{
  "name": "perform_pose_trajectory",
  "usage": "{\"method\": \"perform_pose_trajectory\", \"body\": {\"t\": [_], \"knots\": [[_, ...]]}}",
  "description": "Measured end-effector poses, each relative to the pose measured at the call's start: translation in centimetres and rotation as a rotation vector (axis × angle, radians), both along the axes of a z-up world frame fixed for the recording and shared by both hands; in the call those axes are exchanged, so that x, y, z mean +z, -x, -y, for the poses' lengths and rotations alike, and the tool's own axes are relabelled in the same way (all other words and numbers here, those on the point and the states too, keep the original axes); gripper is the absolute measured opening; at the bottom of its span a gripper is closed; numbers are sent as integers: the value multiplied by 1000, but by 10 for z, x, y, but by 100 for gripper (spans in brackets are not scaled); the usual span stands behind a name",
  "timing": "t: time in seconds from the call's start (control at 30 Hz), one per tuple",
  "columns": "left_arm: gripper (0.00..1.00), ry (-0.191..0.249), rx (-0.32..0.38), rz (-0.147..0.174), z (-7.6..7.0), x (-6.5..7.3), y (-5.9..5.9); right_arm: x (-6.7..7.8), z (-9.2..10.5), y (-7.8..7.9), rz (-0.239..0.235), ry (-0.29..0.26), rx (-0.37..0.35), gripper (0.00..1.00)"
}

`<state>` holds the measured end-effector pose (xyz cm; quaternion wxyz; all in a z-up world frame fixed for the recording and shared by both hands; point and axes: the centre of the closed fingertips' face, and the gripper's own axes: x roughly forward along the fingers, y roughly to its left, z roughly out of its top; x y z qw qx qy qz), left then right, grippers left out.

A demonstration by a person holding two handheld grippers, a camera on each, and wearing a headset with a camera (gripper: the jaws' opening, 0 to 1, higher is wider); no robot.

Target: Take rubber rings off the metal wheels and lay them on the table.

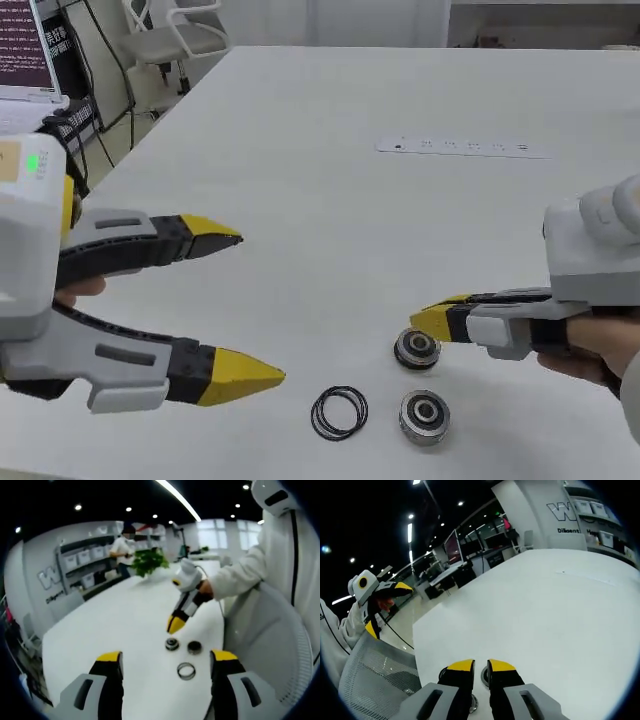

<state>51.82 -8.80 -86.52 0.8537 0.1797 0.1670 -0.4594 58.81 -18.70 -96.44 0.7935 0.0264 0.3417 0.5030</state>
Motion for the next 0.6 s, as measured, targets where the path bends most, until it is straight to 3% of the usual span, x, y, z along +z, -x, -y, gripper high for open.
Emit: {"method": "perform_pose_trajectory", "body": {"t": [0.17,0.3,0.6], "knots": [[70,-33,-38,24,9,7,-13,-8,9,-2,-5,28,-12,8],[69,-23,-52,39,19,14,-26,-14,14,-3,-3,45,-6,9],[66,-28,-125,62,54,11,-55,-32,19,3,61,128,79,25]]}}
